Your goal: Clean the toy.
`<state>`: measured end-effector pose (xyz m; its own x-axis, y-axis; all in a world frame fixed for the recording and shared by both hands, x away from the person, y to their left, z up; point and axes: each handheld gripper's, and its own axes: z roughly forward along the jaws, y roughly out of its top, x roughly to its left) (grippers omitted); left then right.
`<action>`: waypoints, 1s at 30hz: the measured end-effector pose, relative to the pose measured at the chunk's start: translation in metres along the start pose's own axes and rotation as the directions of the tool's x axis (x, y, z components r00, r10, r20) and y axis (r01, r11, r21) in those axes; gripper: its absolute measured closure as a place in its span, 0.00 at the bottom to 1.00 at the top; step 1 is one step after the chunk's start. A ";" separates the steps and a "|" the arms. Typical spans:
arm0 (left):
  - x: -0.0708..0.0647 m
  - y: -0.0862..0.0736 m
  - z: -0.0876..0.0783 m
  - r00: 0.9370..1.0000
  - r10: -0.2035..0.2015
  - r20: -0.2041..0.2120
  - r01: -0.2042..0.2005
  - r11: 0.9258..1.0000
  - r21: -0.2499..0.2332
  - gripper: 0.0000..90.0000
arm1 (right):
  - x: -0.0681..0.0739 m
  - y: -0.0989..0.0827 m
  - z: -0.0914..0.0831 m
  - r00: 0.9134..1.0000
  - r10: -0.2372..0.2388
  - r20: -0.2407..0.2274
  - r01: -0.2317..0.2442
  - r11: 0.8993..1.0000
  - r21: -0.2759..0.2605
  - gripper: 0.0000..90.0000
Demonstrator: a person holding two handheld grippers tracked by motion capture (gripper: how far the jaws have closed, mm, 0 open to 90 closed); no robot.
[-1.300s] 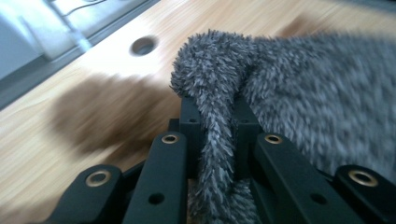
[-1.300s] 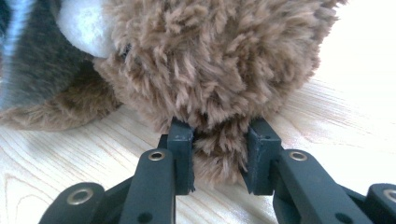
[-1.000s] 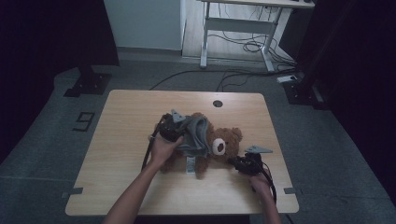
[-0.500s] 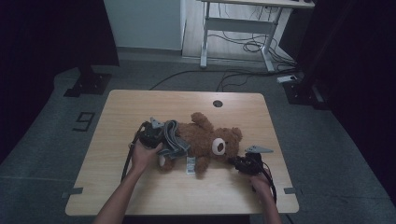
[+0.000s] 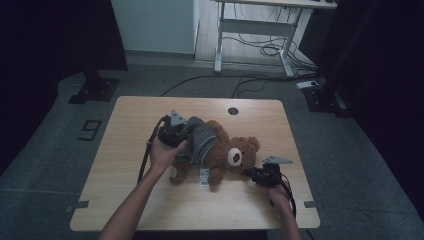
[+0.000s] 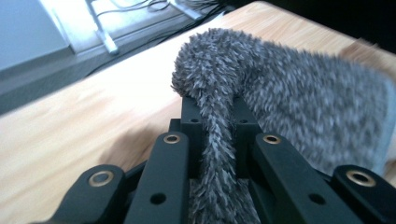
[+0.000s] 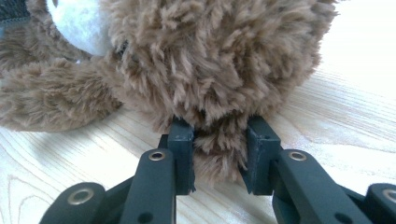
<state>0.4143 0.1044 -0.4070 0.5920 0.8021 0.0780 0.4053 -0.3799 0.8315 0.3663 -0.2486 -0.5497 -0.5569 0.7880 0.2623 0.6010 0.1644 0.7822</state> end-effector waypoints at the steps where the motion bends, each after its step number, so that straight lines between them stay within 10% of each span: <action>1: -0.005 0.007 0.003 1.000 0.017 0.004 -0.017 1.000 -0.001 0.89 | 0.000 0.000 0.000 1.000 0.000 0.000 0.000 1.000 0.000 0.77; 6: -0.028 0.030 0.032 0.996 0.090 -0.004 -0.090 0.995 0.045 0.89 | 0.000 0.000 0.000 1.000 0.000 -0.002 0.000 1.000 -0.003 0.77; 12: -0.021 0.007 0.066 0.997 0.078 -0.028 -0.073 0.986 0.152 0.89 | -0.001 -0.001 0.000 1.000 -0.001 -0.006 0.001 1.000 -0.003 0.77; 21: -0.022 -0.019 0.055 0.999 0.039 0.010 -0.040 0.993 0.113 0.90 | 0.001 -0.001 0.001 1.000 0.002 0.020 -0.002 1.000 0.000 0.71; 30: -0.031 -0.042 0.036 0.998 0.042 0.044 -0.044 0.998 0.048 0.90 | -0.002 -0.001 -0.021 0.998 0.045 0.050 -0.042 0.996 -0.074 0.32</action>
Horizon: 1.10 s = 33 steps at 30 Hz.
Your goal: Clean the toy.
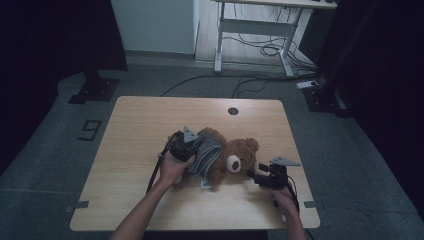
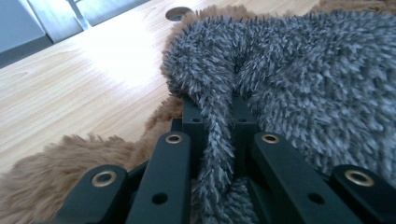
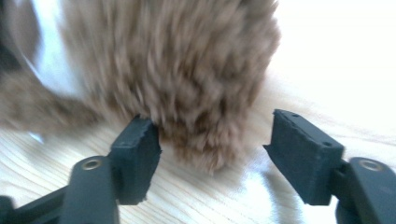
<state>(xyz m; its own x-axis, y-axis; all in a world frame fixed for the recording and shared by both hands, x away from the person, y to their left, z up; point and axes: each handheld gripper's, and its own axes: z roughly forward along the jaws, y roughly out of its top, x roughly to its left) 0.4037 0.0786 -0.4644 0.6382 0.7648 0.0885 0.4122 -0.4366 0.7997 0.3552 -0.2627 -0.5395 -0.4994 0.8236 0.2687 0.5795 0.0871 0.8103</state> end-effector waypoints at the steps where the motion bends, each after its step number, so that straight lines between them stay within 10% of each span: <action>1: -0.001 -0.002 -0.002 1.000 0.002 0.003 -0.002 1.000 -0.007 0.90 | 0.000 0.000 0.000 1.000 0.000 0.000 0.000 1.000 0.000 0.32; 9: -0.015 -0.018 -0.017 0.999 0.029 0.023 -0.028 0.999 -0.042 0.90 | 0.025 0.035 -0.019 1.000 -0.016 0.003 0.016 0.994 -0.107 0.16; 17: -0.014 -0.024 -0.019 0.999 0.003 0.054 0.000 0.999 -0.048 0.90 | 0.030 0.059 0.020 1.000 0.014 0.025 -0.013 0.999 -0.033 0.00; 26: -0.012 -0.026 -0.019 0.998 -0.005 0.068 0.008 0.999 -0.041 0.90 | 0.026 0.052 0.040 0.993 0.088 -0.080 -0.083 0.994 0.069 0.00; 33: -0.012 -0.021 -0.035 0.994 -0.024 0.111 0.031 0.998 -0.060 0.90 | 0.034 0.035 0.032 0.994 0.038 -0.105 -0.036 0.999 0.016 0.27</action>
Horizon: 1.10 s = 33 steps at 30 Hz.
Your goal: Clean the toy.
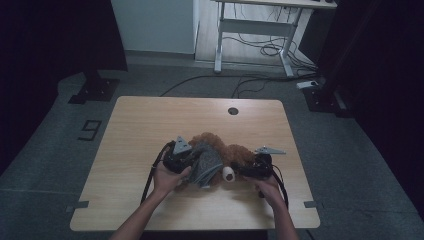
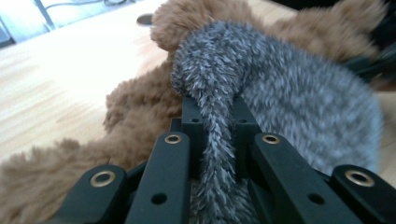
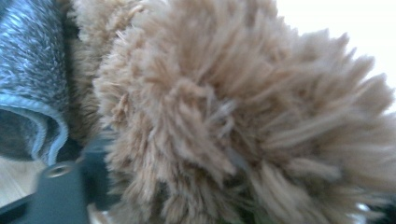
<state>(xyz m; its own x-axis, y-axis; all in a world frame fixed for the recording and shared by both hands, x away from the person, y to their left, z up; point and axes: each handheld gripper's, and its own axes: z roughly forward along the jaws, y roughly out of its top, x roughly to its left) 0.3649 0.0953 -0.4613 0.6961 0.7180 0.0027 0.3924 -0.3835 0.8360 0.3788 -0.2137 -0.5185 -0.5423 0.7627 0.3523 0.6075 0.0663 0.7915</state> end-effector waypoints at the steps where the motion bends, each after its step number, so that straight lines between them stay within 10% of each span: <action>1: -0.004 0.007 -0.007 1.000 0.001 0.013 -0.001 1.000 -0.027 0.90 | 0.001 -0.002 -0.001 1.000 -0.010 -0.003 0.010 1.000 -0.005 0.30; 9: -0.034 0.058 -0.011 0.996 0.079 0.043 -0.075 0.992 -0.100 0.89 | 0.011 -0.010 -0.004 0.998 -0.060 0.005 0.060 0.997 -0.045 0.39; 14: -0.064 0.090 0.044 0.992 0.089 0.094 -0.088 0.996 -0.019 0.89 | 0.018 -0.016 -0.007 0.995 -0.102 0.020 0.104 0.992 -0.066 0.39; 19: -0.077 0.079 0.093 0.990 0.065 0.122 -0.076 0.993 0.086 0.89 | 0.017 -0.018 -0.009 0.992 -0.122 0.021 0.123 0.990 -0.070 0.40; 23: -0.074 0.074 0.095 0.991 0.043 0.125 -0.052 0.996 0.076 0.89 | 0.015 -0.020 -0.010 0.993 -0.117 0.021 0.118 0.991 -0.067 0.40; 28: -0.058 0.064 0.077 0.995 0.090 0.031 -0.092 0.992 0.085 0.89 | 0.015 -0.020 -0.010 0.994 -0.106 0.026 0.108 0.992 -0.066 0.41; 33: -0.026 0.042 0.044 0.999 0.031 0.035 -0.033 0.998 0.056 0.89 | 0.017 -0.020 -0.010 0.994 -0.103 0.027 0.105 0.992 -0.072 0.41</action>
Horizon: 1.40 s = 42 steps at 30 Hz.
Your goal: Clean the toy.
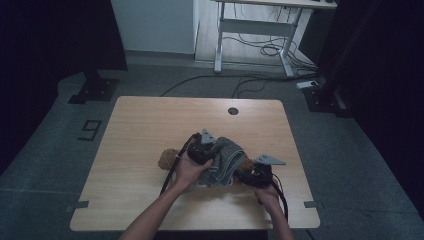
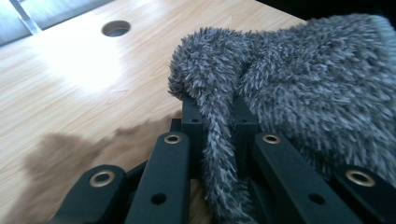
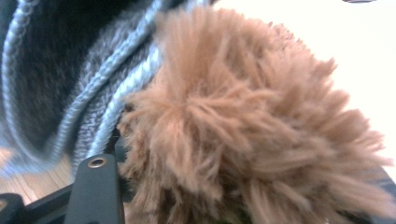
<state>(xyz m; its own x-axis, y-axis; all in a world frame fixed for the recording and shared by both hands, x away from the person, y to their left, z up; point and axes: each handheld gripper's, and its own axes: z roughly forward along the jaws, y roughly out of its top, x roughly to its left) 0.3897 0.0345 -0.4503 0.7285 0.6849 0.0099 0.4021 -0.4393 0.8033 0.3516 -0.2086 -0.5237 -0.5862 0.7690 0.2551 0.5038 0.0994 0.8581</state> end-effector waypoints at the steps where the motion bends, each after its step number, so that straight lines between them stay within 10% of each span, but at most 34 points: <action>1: 0.000 0.000 0.000 1.000 0.000 0.000 0.000 1.000 0.000 0.89 | 0.000 0.000 0.000 1.000 0.000 0.000 0.000 1.000 0.000 0.41; 7: 0.007 -0.009 -0.033 0.997 0.038 -0.060 -0.040 0.999 -0.032 0.89 | 0.000 -0.001 0.000 1.000 0.014 0.002 -0.014 1.000 -0.004 0.41; 22: 0.072 -0.075 -0.065 0.979 -0.173 -0.107 0.173 0.985 -0.014 0.89 | -0.003 0.000 0.001 0.999 0.034 -0.004 -0.034 0.999 -0.010 0.41; 31: 0.086 -0.075 -0.070 0.973 -0.194 -0.127 0.196 0.981 0.005 0.89 | -0.004 -0.001 0.000 1.000 0.022 -0.016 -0.022 1.000 -0.008 0.44; 37: 0.072 -0.061 -0.069 0.984 -0.147 -0.101 0.144 0.989 -0.034 0.89 | -0.004 0.000 0.001 0.999 0.028 -0.017 -0.028 1.000 -0.008 0.44; 42: 0.022 -0.016 -0.038 0.999 0.000 -0.054 -0.001 1.000 -0.007 0.89 | -0.003 0.000 0.001 1.000 0.026 -0.010 -0.026 1.000 -0.007 0.44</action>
<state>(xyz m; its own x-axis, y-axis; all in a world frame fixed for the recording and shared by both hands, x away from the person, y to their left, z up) 0.3785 0.0782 -0.4404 0.6978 0.7150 0.0422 0.3974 -0.4355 0.8078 0.3533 -0.2103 -0.5250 -0.5797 0.7647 0.2816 0.5141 0.0751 0.8545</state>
